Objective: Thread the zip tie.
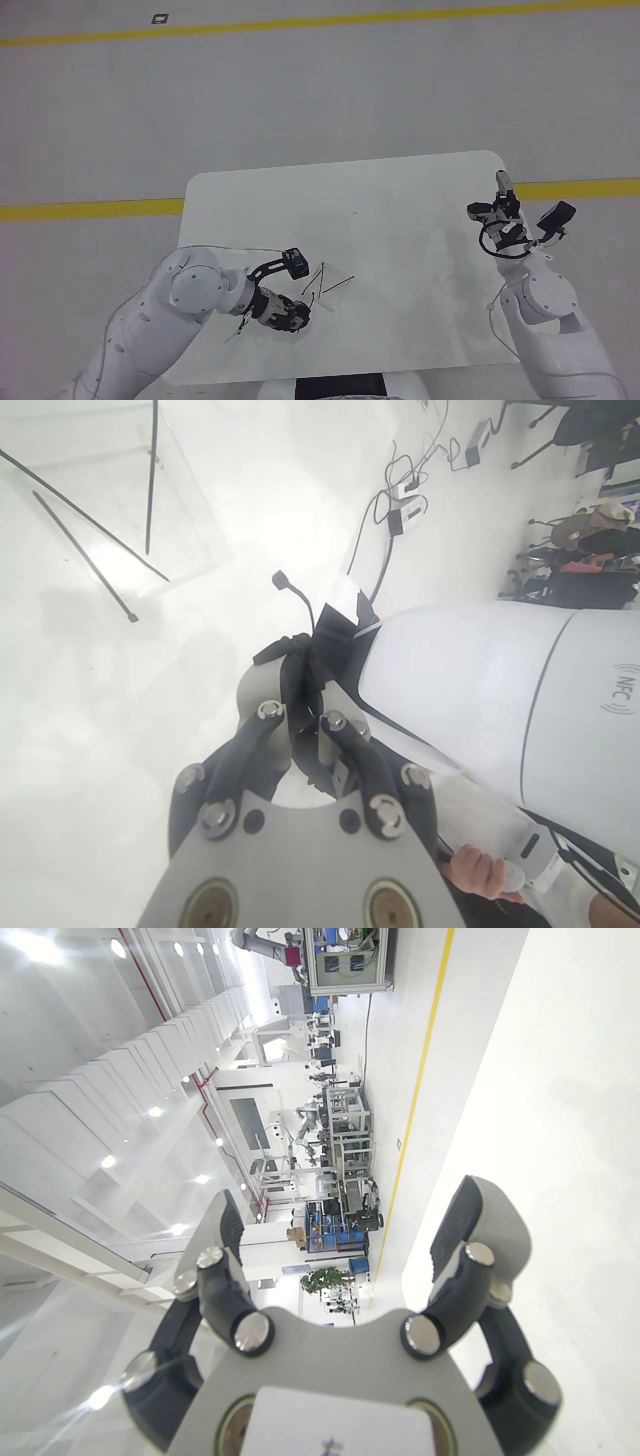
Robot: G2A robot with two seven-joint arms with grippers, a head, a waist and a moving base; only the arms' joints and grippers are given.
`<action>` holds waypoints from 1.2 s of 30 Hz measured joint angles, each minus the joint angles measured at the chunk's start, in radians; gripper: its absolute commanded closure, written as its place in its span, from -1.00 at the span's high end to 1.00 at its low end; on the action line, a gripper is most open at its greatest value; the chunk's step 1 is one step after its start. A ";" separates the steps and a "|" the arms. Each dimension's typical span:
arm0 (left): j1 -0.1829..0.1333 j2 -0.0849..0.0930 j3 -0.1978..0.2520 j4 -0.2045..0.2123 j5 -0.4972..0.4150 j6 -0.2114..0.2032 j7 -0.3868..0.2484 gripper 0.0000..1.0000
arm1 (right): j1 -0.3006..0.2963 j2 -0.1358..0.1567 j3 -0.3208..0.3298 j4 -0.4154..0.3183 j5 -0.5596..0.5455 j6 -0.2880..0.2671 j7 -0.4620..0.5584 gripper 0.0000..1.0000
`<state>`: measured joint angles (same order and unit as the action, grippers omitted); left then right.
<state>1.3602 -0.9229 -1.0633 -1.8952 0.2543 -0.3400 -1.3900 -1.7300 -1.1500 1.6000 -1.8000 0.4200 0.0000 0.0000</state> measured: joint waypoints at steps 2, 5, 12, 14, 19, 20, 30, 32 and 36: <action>0.001 0.000 0.001 0.002 -0.002 0.001 0.003 -1.00 | 0.000 0.000 0.000 0.000 0.000 0.000 0.000 1.00; -0.004 0.000 0.012 0.011 -0.048 0.000 0.035 -1.00 | 0.000 0.000 0.000 0.000 0.000 0.000 0.000 1.00; -0.049 0.012 -0.012 0.069 -0.270 0.000 0.025 -1.00 | 0.000 0.000 0.000 0.000 0.000 0.000 0.000 1.00; -0.058 0.013 -0.019 0.087 -0.318 0.000 0.017 -1.00 | 0.000 0.000 0.000 0.000 0.000 0.000 0.000 1.00; -0.069 0.007 -0.043 0.128 -0.439 0.000 -0.001 -1.00 | 0.000 0.000 0.000 0.000 0.000 0.000 0.000 1.00; -0.070 0.005 -0.045 0.133 -0.453 0.000 -0.001 -1.00 | 0.000 0.000 0.000 0.000 0.000 0.000 0.000 1.00; -0.072 -0.001 -0.043 0.153 -0.501 0.000 0.000 -1.00 | 0.000 0.000 0.000 0.000 0.000 0.000 0.000 1.00; -0.072 -0.001 -0.043 0.153 -0.501 0.000 0.000 -1.00 | 0.000 0.000 0.000 0.000 0.000 0.000 0.000 1.00; -0.072 -0.001 -0.043 0.153 -0.501 0.000 0.000 -1.00 | 0.002 0.001 -0.006 -0.009 -0.011 -0.001 0.011 1.00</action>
<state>1.2878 -0.9236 -1.1065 -1.7424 -0.2471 -0.3400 -1.3900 -1.7284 -1.1492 1.5942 -1.8092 0.4090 -0.0015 0.0109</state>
